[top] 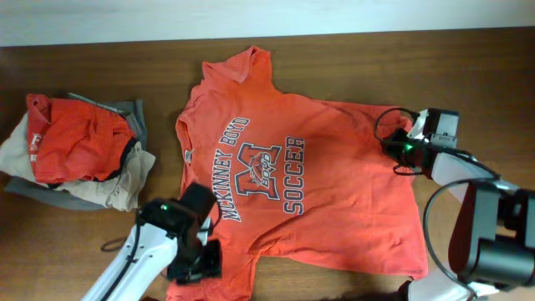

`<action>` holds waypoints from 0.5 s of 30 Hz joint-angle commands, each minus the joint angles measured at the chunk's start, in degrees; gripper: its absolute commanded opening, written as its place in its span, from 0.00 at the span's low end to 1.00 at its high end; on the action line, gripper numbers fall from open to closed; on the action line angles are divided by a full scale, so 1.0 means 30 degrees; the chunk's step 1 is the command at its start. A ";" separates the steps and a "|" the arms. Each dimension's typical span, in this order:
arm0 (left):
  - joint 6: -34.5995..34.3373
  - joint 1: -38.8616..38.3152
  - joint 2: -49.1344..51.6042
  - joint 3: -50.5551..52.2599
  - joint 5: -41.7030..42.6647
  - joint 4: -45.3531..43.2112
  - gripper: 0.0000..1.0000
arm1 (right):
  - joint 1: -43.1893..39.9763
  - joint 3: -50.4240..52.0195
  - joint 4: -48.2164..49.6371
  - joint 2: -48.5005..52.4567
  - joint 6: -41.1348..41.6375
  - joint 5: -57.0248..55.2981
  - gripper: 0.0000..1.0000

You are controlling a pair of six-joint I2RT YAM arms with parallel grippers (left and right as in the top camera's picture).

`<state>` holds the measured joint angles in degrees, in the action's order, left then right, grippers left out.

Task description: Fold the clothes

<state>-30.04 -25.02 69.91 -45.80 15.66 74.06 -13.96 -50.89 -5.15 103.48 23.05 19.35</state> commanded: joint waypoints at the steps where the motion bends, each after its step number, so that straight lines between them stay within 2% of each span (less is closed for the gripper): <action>1: -0.0182 -0.0022 -0.0240 -0.2499 -0.2244 -0.0248 0.50 | -0.0124 -0.0313 0.0962 0.1384 0.0481 -0.1406 0.22; 7: -0.0175 -0.0022 -0.0219 -0.5931 -0.4357 -0.0539 0.54 | -0.0240 -0.1719 0.2812 0.4408 0.0474 -0.2528 0.19; 15: -0.0160 -0.0022 0.0182 -0.6586 -0.4605 -0.1698 0.54 | -0.0583 -0.8320 0.0430 0.8233 -0.0386 -0.2477 0.16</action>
<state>-30.04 -25.02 69.87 -64.69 3.57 70.08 -14.63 -70.85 0.58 121.64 23.94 16.21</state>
